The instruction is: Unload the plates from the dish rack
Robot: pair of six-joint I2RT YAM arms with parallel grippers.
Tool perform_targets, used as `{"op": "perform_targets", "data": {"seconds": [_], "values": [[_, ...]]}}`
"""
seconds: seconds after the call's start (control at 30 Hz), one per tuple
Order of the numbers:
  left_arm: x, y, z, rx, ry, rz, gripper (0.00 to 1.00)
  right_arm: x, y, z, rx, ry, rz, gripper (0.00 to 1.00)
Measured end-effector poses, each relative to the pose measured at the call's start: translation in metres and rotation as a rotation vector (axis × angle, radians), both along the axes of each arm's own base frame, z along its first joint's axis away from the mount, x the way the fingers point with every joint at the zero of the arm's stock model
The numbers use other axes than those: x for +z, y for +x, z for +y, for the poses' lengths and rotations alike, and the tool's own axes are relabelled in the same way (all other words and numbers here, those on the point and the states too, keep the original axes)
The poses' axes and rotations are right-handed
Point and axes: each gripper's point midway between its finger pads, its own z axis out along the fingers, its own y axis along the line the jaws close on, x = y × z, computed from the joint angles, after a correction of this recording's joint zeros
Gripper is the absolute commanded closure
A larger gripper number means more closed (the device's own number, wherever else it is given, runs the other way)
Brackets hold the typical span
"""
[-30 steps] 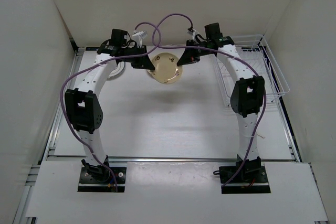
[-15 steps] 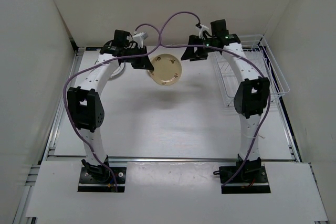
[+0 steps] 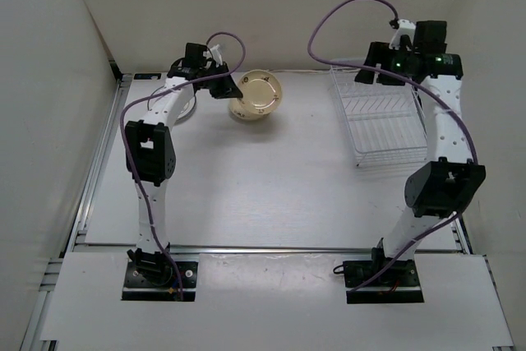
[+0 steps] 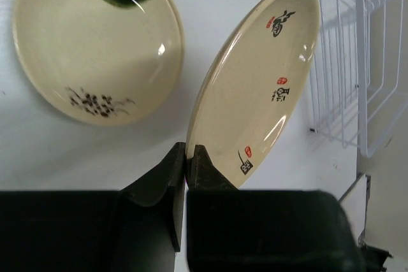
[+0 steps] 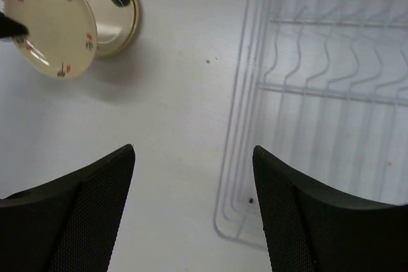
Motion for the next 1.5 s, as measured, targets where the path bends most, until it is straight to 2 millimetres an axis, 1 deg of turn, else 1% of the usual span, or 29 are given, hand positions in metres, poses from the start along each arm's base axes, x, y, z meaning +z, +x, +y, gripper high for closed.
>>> {"op": "perform_targets", "data": {"seconds": [0.17,0.23,0.3,0.37,0.53,0.6,0.7,0.8,0.9,1.03,1.3,1.4,1.5], "values": [[-0.018,0.041,0.012,0.074,-0.037,0.008,0.90,-0.004,-0.028,-0.054,-0.035,-0.046,0.050,0.22],[-0.022,0.054,0.017,0.096,-0.048,0.001,0.90,-0.006,-0.038,-0.076,-0.065,-0.056,0.071,0.22],[-0.026,0.066,0.023,0.117,-0.061,-0.009,0.90,-0.009,-0.049,-0.092,-0.094,-0.061,0.097,0.22],[-0.031,0.074,0.027,0.134,-0.069,-0.013,0.90,-0.008,-0.057,-0.099,-0.100,-0.067,0.107,0.22],[-0.056,0.079,0.025,0.146,-0.080,0.026,0.90,-0.008,-0.077,-0.088,-0.059,-0.064,0.124,0.22],[-0.068,0.077,0.022,0.145,-0.087,0.057,0.90,-0.010,-0.081,-0.084,-0.044,-0.057,0.132,0.22],[-0.080,0.074,0.018,0.146,-0.105,0.099,0.90,-0.015,-0.085,-0.081,-0.033,-0.047,0.151,0.22],[-0.085,0.073,0.017,0.159,-0.119,0.129,0.90,-0.023,-0.088,-0.080,-0.027,-0.042,0.175,0.22],[-0.084,0.074,0.016,0.171,-0.132,0.136,0.90,-0.030,-0.091,-0.079,-0.021,-0.034,0.197,0.22],[-0.086,0.074,0.016,0.182,-0.142,0.147,0.90,-0.034,-0.094,-0.077,-0.013,-0.024,0.211,0.22],[-0.114,0.062,0.020,0.206,-0.120,0.219,0.90,-0.039,-0.098,-0.072,0.001,-0.002,0.225,0.22],[-0.119,0.060,0.021,0.213,-0.115,0.231,0.90,-0.039,-0.098,-0.070,0.006,0.006,0.222,0.22],[-0.120,0.060,0.021,0.216,-0.112,0.231,0.82,-0.037,-0.097,-0.070,0.008,0.010,0.215,0.22]]}}
